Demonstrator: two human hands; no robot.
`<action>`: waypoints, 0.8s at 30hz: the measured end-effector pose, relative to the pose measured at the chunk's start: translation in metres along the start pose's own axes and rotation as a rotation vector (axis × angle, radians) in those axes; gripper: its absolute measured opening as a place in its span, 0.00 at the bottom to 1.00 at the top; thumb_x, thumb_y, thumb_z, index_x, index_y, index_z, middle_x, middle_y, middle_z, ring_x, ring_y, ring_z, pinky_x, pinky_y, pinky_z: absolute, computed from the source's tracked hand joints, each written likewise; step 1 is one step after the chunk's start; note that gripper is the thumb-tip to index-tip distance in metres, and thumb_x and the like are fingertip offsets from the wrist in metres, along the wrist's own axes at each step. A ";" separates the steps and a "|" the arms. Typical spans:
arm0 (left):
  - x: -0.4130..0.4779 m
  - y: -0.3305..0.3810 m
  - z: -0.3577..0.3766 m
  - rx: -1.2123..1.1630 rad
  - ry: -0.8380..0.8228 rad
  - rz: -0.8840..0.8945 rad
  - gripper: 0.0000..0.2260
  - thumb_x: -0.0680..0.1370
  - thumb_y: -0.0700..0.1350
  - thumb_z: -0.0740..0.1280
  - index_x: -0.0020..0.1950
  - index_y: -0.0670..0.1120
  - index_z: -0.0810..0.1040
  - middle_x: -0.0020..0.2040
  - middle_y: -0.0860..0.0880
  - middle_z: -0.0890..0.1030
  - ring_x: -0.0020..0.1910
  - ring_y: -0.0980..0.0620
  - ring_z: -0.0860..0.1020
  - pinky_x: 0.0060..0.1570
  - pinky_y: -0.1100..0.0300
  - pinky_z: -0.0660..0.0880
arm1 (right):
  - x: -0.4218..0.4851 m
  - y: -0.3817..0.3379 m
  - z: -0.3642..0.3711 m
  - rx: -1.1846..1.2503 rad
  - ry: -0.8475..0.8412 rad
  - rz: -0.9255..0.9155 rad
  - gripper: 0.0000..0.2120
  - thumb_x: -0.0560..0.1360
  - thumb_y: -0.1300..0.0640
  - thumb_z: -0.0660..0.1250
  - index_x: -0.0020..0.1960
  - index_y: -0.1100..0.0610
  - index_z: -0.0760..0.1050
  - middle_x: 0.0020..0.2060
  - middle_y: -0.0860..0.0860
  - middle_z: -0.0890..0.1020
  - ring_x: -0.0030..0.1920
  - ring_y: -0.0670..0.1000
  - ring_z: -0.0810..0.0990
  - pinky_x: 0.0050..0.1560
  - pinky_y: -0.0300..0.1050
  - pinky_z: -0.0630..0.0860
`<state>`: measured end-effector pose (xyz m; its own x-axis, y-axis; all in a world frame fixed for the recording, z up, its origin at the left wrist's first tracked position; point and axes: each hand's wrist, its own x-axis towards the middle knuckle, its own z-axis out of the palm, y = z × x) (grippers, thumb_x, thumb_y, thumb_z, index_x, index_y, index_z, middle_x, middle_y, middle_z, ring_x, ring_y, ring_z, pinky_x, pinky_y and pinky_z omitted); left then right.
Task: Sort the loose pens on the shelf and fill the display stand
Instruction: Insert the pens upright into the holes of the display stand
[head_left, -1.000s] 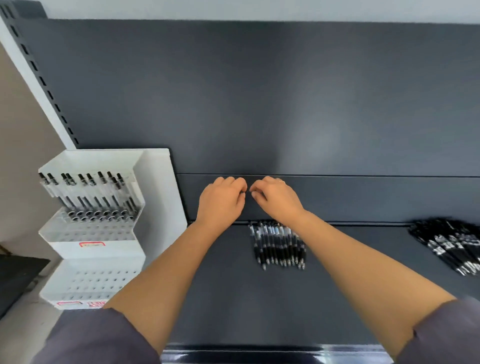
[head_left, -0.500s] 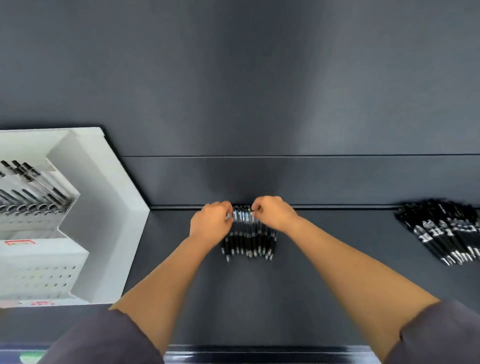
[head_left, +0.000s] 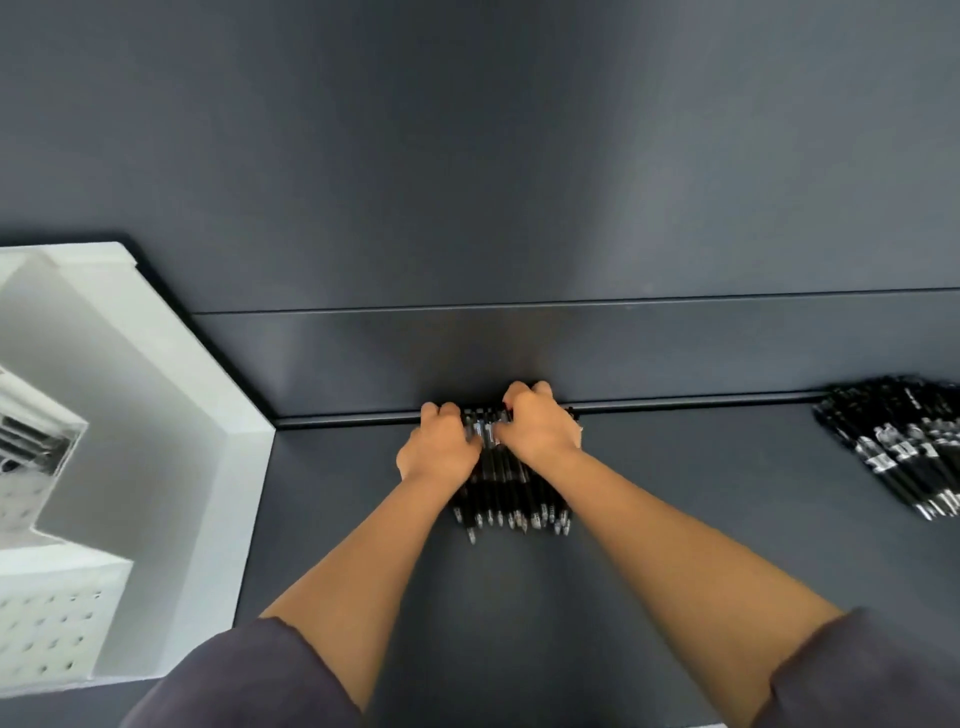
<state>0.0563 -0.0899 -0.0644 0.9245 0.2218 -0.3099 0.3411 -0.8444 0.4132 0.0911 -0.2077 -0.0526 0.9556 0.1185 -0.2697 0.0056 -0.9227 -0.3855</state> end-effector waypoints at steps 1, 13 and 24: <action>0.002 0.001 -0.001 0.006 0.006 -0.012 0.17 0.78 0.52 0.62 0.63 0.45 0.69 0.61 0.46 0.67 0.54 0.42 0.76 0.46 0.51 0.73 | 0.001 0.001 -0.001 0.026 0.010 0.006 0.13 0.75 0.53 0.65 0.58 0.55 0.71 0.57 0.54 0.71 0.46 0.58 0.77 0.41 0.48 0.73; 0.014 0.011 -0.004 -0.244 0.017 0.025 0.11 0.76 0.52 0.65 0.55 0.50 0.71 0.50 0.52 0.77 0.53 0.46 0.77 0.55 0.50 0.72 | 0.005 0.004 -0.016 0.423 0.014 -0.006 0.05 0.76 0.54 0.67 0.47 0.56 0.74 0.34 0.52 0.82 0.31 0.51 0.78 0.44 0.47 0.79; -0.039 0.011 -0.052 -0.727 0.177 0.255 0.07 0.77 0.40 0.66 0.54 0.47 0.72 0.39 0.49 0.77 0.42 0.53 0.75 0.40 0.69 0.69 | -0.030 -0.032 -0.054 0.605 0.055 -0.162 0.06 0.78 0.57 0.64 0.43 0.55 0.77 0.25 0.52 0.76 0.21 0.44 0.74 0.23 0.34 0.73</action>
<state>0.0326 -0.0820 -0.0030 0.9817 0.1900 -0.0148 0.0842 -0.3626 0.9281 0.0781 -0.2018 0.0154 0.9705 0.2054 -0.1259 -0.0003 -0.5215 -0.8532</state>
